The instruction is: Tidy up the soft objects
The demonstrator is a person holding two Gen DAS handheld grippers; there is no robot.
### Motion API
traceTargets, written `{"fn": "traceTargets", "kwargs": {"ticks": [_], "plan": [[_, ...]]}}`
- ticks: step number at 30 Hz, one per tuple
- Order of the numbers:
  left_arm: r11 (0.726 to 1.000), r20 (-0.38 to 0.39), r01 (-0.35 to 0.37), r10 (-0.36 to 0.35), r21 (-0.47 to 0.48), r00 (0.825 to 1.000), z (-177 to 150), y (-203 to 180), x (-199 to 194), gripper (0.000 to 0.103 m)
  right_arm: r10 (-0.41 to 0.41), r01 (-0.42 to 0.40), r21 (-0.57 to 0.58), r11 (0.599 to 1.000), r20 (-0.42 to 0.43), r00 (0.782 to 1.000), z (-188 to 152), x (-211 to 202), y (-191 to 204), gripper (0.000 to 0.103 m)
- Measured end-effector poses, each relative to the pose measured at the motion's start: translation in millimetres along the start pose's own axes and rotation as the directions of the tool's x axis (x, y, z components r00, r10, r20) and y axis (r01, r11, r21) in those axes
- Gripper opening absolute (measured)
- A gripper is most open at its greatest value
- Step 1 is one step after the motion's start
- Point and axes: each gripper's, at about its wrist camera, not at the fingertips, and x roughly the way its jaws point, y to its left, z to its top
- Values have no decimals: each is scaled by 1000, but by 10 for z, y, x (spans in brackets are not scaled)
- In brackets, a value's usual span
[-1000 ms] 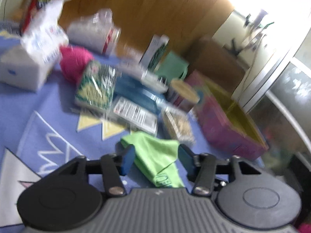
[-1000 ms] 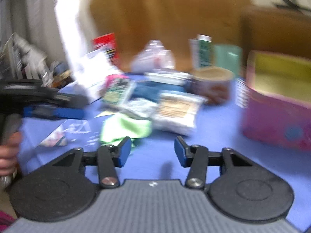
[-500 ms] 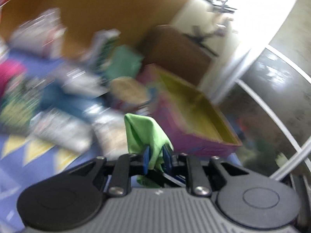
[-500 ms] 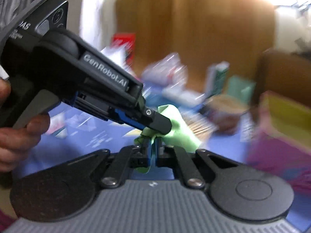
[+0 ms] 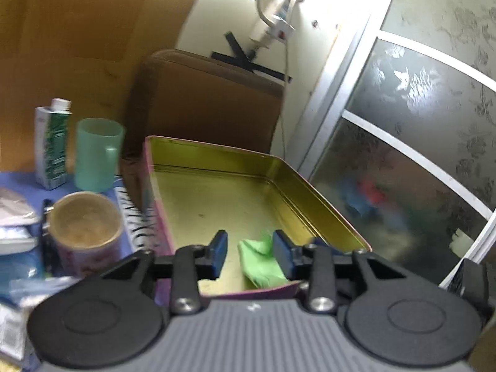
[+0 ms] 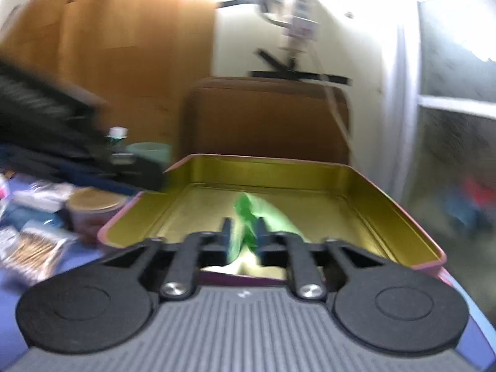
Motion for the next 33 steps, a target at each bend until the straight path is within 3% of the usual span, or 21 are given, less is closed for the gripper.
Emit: {"fn": "traceTargets", "kwargs": {"ticks": [1,4,8,12,15,18,20,22,24,28,31,33], "plan": [[1000,9,-19,19,-4,1000,-29,70,-86,35,-5,5,21,1000,17,1000,-10,-36,-8,54],[995,31,-95,97,-39,995,-163,371,-406,35,3,-5,41,999,50,999,-71,-193,-13,54],[965,47,-221,230,-142,972,-419,897,-874,35,49,-54,47,997,103,993,-57,-294,68,54],[904,58,-362,384,-227,922,-649,1402,-1309,33,180,-182,13,983,99,979,95,-204,291,53],[858,64,-446,475,-256,878,-782,1696,-1526,33,305,-303,-37,952,38,952,146,-152,619,44],[813,61,-513,547,-276,835,-876,1923,-1626,33,376,-373,-136,918,-4,927,210,-56,1011,38],[801,57,-510,552,-314,832,-940,2039,-1654,33,405,-397,-232,888,-16,914,224,-11,1307,38],[808,76,-466,523,-360,849,-965,2098,-1702,33,427,-415,-316,853,-37,904,222,60,1600,38],[811,113,-455,525,-369,844,-989,2126,-1769,33,429,-413,-399,819,-52,902,208,189,1880,38],[816,144,-430,513,-386,846,-1010,2173,-1819,35,421,-394,-542,743,-80,904,136,444,2334,37],[816,155,-429,516,-387,842,-1002,2123,-1803,37,382,-343,-629,697,-80,921,68,620,2568,36],[818,162,-425,514,-387,842,-999,2111,-1809,40,366,-330,-674,661,-95,926,9,676,2637,10]]}}
